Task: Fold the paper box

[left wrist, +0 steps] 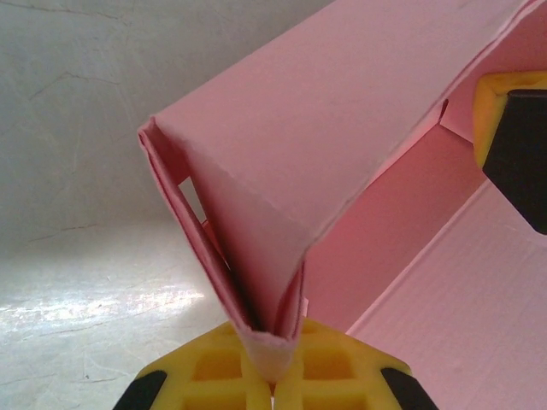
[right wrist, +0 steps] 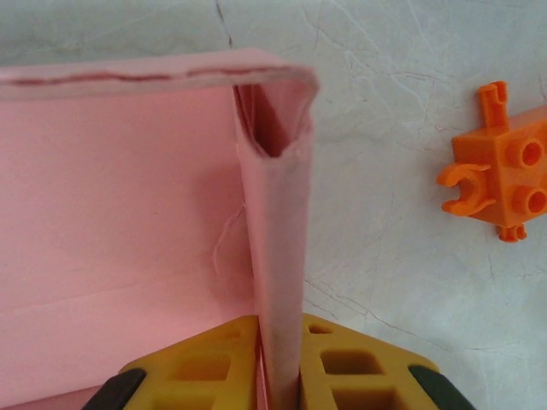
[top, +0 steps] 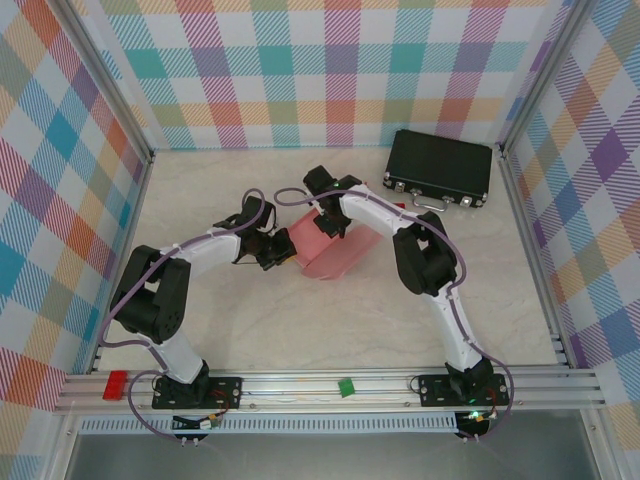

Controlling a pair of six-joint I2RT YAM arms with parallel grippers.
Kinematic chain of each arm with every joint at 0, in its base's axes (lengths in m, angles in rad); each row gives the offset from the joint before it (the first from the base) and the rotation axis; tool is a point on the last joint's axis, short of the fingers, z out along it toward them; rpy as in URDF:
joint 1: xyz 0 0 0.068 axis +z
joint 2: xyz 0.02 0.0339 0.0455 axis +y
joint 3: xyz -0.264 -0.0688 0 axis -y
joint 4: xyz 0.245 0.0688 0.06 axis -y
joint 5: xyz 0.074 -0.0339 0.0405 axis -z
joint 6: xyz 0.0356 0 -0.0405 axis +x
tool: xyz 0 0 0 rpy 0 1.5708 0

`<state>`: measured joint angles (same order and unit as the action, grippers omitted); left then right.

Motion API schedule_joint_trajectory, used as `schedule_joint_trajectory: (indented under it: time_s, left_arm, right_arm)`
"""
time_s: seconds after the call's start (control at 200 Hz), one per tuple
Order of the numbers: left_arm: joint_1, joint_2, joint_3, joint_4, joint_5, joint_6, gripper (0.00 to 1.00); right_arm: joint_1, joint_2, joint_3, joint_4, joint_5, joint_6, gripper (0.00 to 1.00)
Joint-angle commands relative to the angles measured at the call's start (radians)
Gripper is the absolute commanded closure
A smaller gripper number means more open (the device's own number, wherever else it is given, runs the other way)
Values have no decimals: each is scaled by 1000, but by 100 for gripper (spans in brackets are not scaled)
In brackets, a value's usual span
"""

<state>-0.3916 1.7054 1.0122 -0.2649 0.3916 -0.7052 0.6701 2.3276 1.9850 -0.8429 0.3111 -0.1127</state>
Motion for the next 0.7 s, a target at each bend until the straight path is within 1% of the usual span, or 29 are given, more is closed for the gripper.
schedule_joint_trajectory:
  time_s: [0.0, 0.325, 0.445, 0.485, 0.695]
  left_arm:
    - [-21, 31, 24, -5, 11, 37, 97]
    - [-21, 34, 27, -5, 3, 45, 97]
    - [-21, 38, 32, -5, -3, 55, 98]
    - [-21, 37, 33, -41, -4, 56, 98]
    - [-21, 34, 29, -40, -11, 60, 98]
  right_arm:
    - [22, 50, 3, -36, -29, 57, 83]
    - [31, 87, 24, -46, 14, 101, 85]
    - [36, 105, 21, -45, 35, 81, 84]
    - [36, 108, 16, -44, 49, 83, 84]
    - [36, 106, -4, -17, 94, 83, 85]
